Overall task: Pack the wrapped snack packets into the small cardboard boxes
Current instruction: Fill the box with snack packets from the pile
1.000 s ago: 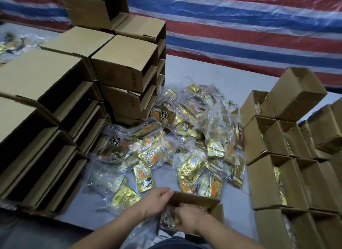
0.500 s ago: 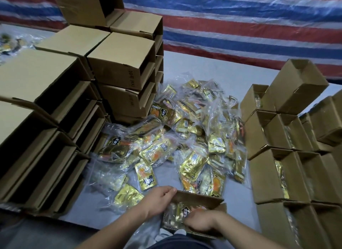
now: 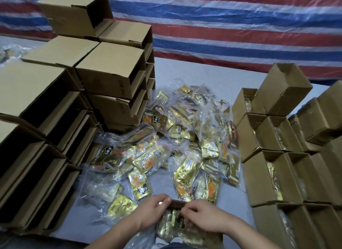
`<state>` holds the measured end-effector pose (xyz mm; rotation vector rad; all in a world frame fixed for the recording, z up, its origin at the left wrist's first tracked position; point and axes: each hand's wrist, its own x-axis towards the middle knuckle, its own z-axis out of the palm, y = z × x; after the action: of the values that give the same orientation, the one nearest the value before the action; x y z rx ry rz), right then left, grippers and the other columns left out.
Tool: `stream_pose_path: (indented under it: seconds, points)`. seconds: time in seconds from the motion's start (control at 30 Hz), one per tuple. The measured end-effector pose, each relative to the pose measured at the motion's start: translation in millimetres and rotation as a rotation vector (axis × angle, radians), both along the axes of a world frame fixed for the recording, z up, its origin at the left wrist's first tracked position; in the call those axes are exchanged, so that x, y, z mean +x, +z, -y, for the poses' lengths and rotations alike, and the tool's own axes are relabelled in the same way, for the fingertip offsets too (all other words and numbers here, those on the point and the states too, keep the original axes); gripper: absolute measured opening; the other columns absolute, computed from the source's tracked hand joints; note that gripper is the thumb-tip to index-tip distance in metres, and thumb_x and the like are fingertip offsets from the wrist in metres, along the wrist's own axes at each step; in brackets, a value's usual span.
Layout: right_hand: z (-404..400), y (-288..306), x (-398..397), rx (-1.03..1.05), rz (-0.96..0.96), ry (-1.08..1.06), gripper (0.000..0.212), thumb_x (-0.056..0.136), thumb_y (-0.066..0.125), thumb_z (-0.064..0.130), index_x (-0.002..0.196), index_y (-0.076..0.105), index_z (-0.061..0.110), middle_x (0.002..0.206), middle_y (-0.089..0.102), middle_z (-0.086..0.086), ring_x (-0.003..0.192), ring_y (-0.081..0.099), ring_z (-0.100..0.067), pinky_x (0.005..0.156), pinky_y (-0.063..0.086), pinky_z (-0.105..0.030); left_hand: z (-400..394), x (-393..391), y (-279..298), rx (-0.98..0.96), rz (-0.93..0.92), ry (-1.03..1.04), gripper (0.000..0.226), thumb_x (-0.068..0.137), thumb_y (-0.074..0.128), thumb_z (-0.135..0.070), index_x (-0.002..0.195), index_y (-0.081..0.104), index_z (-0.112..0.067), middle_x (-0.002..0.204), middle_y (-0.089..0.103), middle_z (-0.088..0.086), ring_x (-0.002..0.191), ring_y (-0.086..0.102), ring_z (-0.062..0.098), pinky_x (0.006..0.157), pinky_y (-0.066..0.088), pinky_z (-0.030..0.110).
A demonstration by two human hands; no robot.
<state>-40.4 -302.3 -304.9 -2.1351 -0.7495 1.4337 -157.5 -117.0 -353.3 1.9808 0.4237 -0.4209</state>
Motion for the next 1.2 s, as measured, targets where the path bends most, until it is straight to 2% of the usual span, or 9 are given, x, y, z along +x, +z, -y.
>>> stream_pose_path:
  seconds: [0.13, 0.2, 0.3, 0.5, 0.63, 0.77, 0.9, 1.07, 1.2]
  points:
    - [0, 16, 28, 0.169, 0.33, -0.189, 0.018, 0.1, 0.047, 0.038, 0.094, 0.064, 0.036, 0.09, 0.067, 0.01, 0.078, 0.06, -0.004, 0.071, 0.049, -0.026, -6, 10, 2, 0.003, -0.057, 0.01, 0.037, 0.104, 0.037, -0.043, 0.097, 0.069, -0.025, 0.096, 0.069, -0.003, 0.085, 0.06, 0.004, 0.081, 0.049, 0.027]
    - [0, 15, 38, 0.161, 0.469, -0.181, 0.024, 0.101, 0.044, 0.04, 0.113, 0.062, 0.028, 0.103, 0.063, 0.009, 0.091, 0.059, -0.006, 0.078, 0.048, -0.026, -11, 24, 4, 0.027, -0.043, 0.059, 0.036, 0.104, 0.038, -0.04, 0.099, 0.07, -0.025, 0.1, 0.068, -0.01, 0.092, 0.059, -0.001, 0.08, 0.047, 0.019]
    - [0, 0, 36, 0.08, 0.575, -0.04, 0.033, 0.103, 0.036, 0.044, 0.11, 0.059, 0.021, 0.103, 0.059, 0.004, 0.094, 0.056, -0.014, 0.083, 0.048, -0.033, -23, 51, 2, 0.204, 0.042, 0.092, 0.03, 0.104, 0.044, -0.033, 0.091, 0.066, -0.016, 0.088, 0.068, 0.002, 0.08, 0.062, 0.013, 0.077, 0.053, 0.034]
    - [2, -31, 21, -0.076, 0.528, 0.018, 0.053, 0.103, 0.018, 0.055, 0.113, 0.058, 0.021, 0.109, 0.061, 0.0, 0.101, 0.057, -0.018, 0.097, 0.046, -0.042, -56, 99, -7, 0.732, 0.104, 0.096, 0.036, 0.097, 0.048, -0.026, 0.131, 0.054, -0.014, 0.124, 0.059, 0.005, 0.107, 0.056, 0.02, 0.095, 0.047, 0.034]
    - [3, -30, 30, -0.079, 0.491, -0.028, 0.052, 0.101, 0.023, 0.059, 0.109, 0.057, 0.021, 0.105, 0.06, 0.001, 0.095, 0.057, -0.017, 0.09, 0.049, -0.04, -60, 123, -12, 0.942, 0.085, -0.017, 0.039, 0.097, 0.039, -0.034, 0.128, 0.051, -0.015, 0.126, 0.057, 0.004, 0.114, 0.05, 0.02, 0.103, 0.04, 0.035]
    - [3, -21, 51, -0.022, 0.487, -0.15, 0.048, 0.1, 0.028, 0.058, 0.114, 0.056, 0.021, 0.108, 0.059, 0.002, 0.098, 0.056, -0.015, 0.087, 0.048, -0.036, -56, 144, -25, 0.942, -0.243, -0.023, 0.086, 0.091, 0.041, -0.066, 0.148, 0.027, -0.003, 0.144, 0.045, 0.017, 0.13, 0.045, 0.031, 0.107, 0.042, 0.041]
    - [1, -13, 62, 0.011, 0.506, -0.17, 0.044, 0.1, 0.029, 0.056, 0.112, 0.055, 0.022, 0.107, 0.057, 0.003, 0.098, 0.056, -0.016, 0.086, 0.048, -0.039, -64, 153, -46, 0.8, -0.464, -0.003, 0.118, 0.082, 0.059, -0.07, 0.154, -0.005, -0.001, 0.161, 0.009, 0.025, 0.146, 0.019, 0.043, 0.116, 0.025, 0.053]
    - [-3, -5, 63, 0.044, 0.501, -0.203, 0.044, 0.1, 0.03, 0.056, 0.114, 0.053, 0.022, 0.107, 0.055, 0.005, 0.098, 0.054, -0.016, 0.088, 0.047, -0.039, -78, 152, -64, 0.908, -0.379, 0.04, 0.098, 0.085, 0.064, -0.053, 0.151, 0.013, -0.002, 0.146, 0.039, 0.019, 0.129, 0.045, 0.033, 0.104, 0.045, 0.045]
    - [-6, 0, 65, 0.041, 0.47, -0.223, 0.05, 0.1, 0.032, 0.055, 0.128, 0.051, 0.019, 0.126, 0.056, -0.001, 0.113, 0.054, -0.02, 0.096, 0.045, -0.04, -87, 152, -65, 0.776, -0.329, 0.18, 0.091, 0.083, 0.069, -0.05, 0.146, 0.023, -0.002, 0.136, 0.049, 0.018, 0.123, 0.049, 0.034, 0.097, 0.049, 0.044]
